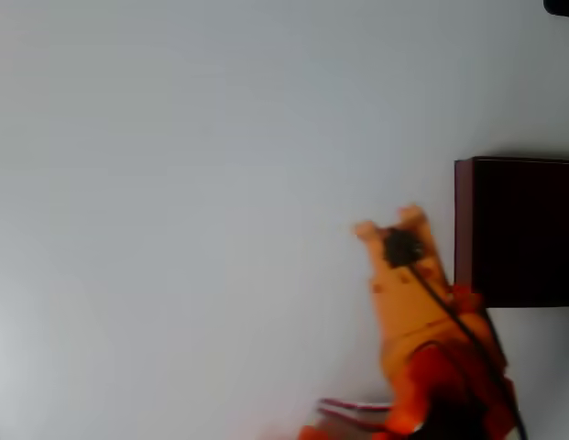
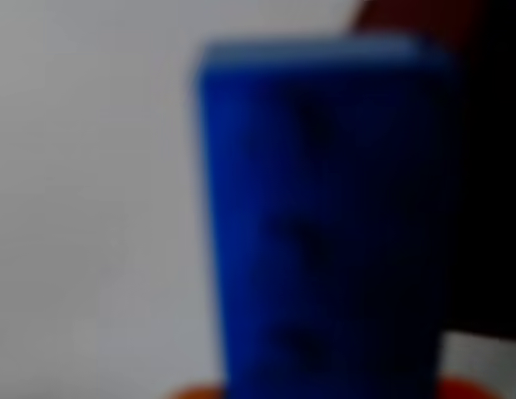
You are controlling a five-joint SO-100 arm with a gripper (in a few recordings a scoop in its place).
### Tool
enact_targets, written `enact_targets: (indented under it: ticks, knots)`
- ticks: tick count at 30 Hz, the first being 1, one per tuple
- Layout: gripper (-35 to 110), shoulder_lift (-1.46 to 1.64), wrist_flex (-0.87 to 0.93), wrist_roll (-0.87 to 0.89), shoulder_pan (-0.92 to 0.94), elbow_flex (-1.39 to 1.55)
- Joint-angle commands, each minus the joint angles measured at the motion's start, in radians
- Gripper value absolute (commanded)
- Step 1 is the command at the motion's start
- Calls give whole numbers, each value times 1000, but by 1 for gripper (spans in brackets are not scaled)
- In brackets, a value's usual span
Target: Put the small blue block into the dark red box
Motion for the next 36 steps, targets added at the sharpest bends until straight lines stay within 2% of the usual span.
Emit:
enact_targets:
  ticks: [1,16,20,23,30,36]
  knots:
    - [0,-67,-60,-17,89,-43]
    - [0,-704,-224,-46,201,-362]
    - [13,-742,-222,-61,215,-383]
    - [22,-719,-186,-58,213,-383]
    - [17,-393,-175,-129,126,-161]
    - [8,78,-147,-184,-77,160]
